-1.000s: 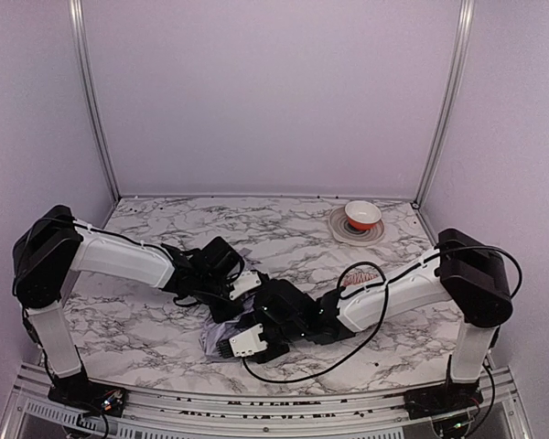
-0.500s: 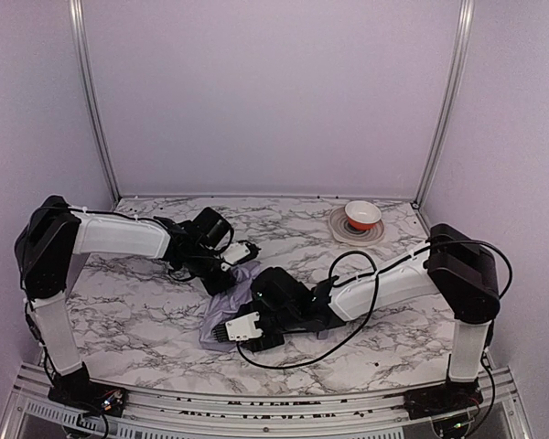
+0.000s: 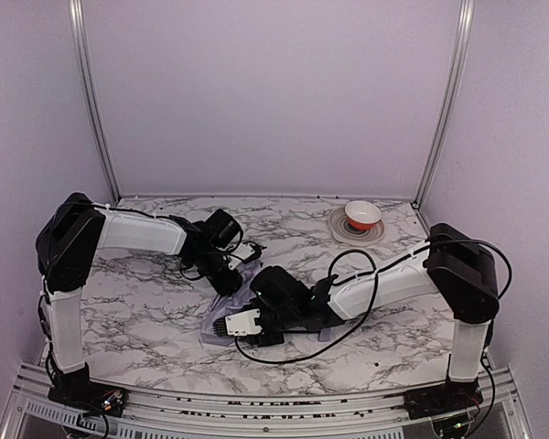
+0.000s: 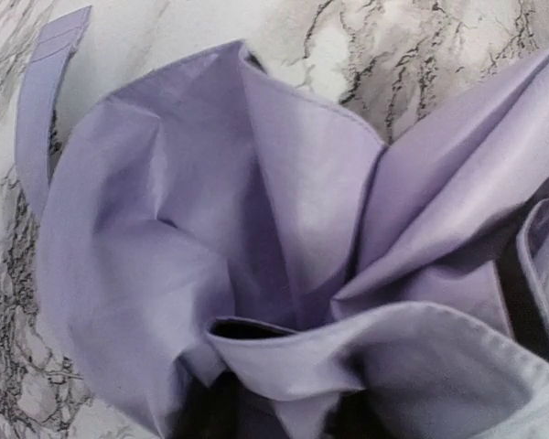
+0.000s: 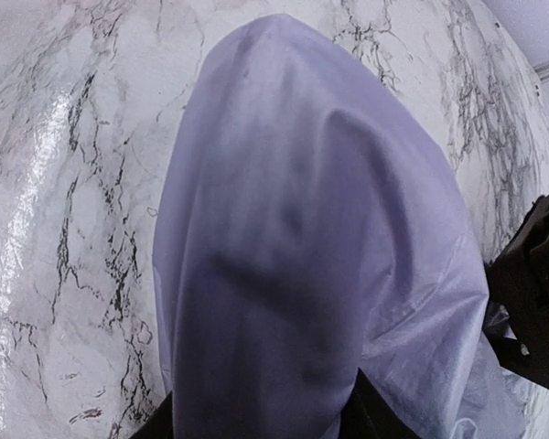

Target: Put away the umbrella

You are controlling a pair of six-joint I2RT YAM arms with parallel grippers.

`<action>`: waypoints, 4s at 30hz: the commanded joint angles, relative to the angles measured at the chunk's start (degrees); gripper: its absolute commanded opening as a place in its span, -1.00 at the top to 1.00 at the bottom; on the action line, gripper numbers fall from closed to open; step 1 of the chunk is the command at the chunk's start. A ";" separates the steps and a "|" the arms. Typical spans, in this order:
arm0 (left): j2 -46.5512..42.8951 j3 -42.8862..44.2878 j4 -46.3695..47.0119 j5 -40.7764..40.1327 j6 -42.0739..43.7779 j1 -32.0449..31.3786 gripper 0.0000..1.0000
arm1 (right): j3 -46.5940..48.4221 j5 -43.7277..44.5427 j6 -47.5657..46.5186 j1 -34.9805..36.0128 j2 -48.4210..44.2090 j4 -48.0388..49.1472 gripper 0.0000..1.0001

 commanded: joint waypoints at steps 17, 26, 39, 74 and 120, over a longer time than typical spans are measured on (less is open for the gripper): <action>-56.82 -40.62 33.25 -5.07 8.67 -3.99 -0.70 | 1.91 -22.90 10.63 -5.32 10.64 -25.08 0.29; -63.17 -49.98 24.19 -10.94 18.57 -26.43 -0.43 | 6.11 -36.36 13.46 -10.87 14.02 -30.82 0.31; -34.76 -46.25 30.99 -29.86 22.22 -30.25 -0.86 | 8.63 -38.54 13.28 -11.77 15.91 -35.06 0.34; -14.15 -23.26 -5.79 8.77 7.85 -19.98 0.50 | -12.08 -28.69 25.99 -21.75 -26.14 -6.12 -0.46; -13.76 -16.80 -7.59 18.84 5.48 -10.36 -0.51 | -21.99 17.28 3.19 5.47 -9.72 14.37 0.46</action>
